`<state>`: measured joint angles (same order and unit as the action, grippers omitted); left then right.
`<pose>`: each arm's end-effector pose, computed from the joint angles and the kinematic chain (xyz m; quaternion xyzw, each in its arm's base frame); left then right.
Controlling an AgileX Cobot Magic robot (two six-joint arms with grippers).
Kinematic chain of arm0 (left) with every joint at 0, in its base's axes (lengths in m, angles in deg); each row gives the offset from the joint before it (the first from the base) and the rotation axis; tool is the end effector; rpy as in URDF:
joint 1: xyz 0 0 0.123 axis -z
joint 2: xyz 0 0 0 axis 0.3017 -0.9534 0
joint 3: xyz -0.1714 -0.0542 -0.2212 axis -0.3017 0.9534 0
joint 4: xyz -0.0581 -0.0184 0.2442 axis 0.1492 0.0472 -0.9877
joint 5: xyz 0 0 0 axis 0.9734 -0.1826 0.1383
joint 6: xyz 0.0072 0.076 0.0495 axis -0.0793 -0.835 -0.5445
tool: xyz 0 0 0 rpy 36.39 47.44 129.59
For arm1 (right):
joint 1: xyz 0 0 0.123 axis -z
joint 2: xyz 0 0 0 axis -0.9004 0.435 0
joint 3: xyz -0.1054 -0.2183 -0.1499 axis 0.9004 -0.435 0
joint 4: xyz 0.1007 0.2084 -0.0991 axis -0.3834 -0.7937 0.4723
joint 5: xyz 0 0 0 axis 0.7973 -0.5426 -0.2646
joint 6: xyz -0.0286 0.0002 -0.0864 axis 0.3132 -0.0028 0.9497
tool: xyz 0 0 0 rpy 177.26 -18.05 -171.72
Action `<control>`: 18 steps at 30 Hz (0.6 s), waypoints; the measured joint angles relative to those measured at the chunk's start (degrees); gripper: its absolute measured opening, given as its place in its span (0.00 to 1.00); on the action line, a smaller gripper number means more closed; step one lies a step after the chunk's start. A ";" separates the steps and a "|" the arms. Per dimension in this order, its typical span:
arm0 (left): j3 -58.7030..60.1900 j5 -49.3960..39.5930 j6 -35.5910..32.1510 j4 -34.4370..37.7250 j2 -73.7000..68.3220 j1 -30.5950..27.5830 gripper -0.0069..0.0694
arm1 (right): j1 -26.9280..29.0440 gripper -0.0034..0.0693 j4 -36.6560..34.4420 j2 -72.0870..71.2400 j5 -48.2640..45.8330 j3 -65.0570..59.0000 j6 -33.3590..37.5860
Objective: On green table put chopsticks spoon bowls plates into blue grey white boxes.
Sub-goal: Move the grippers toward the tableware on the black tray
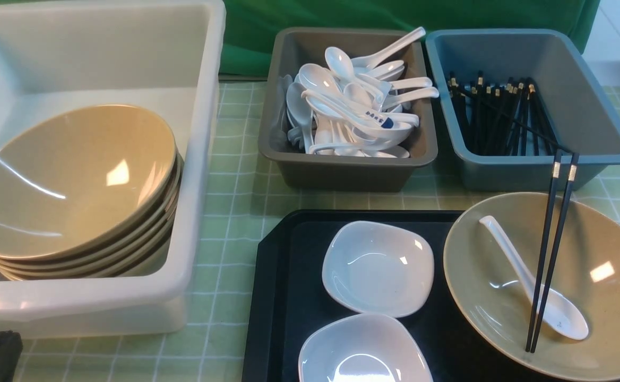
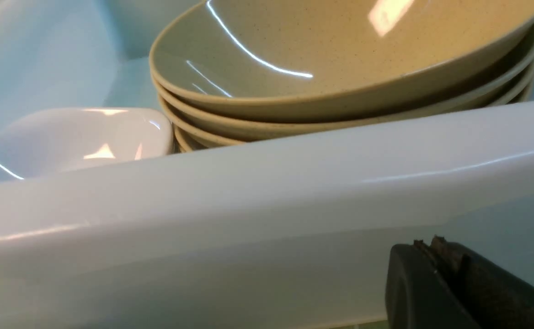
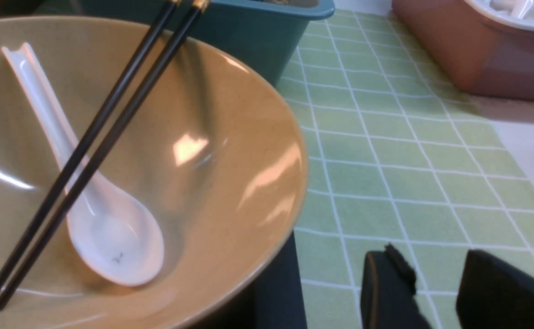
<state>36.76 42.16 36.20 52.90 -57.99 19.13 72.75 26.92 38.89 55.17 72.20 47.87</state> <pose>0.0537 0.0033 0.1763 0.0680 0.7863 0.0685 0.6102 0.0533 -0.0121 0.1866 0.0196 0.7668 -0.1074 0.6325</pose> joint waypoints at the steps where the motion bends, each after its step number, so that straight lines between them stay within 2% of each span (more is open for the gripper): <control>1: 0.00 0.04 0.00 -0.24 0.00 0.00 0.09 | 0.00 0.38 0.00 0.00 0.19 0.00 0.00; 10: 0.00 0.04 -0.05 -3.02 0.00 0.00 0.09 | 0.00 0.38 0.00 0.00 3.47 -0.54 -0.47; 15: 0.11 4.40 1.25 -0.95 0.00 0.00 0.09 | 0.00 0.38 0.00 0.00 9.06 -1.06 -7.66; 18: 0.11 9.29 4.55 3.30 0.00 0.00 0.09 | 0.00 0.38 0.00 0.00 11.84 -1.06 -11.71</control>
<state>36.87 51.45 40.75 56.20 -57.99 19.13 72.75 26.92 38.89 67.01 71.14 36.16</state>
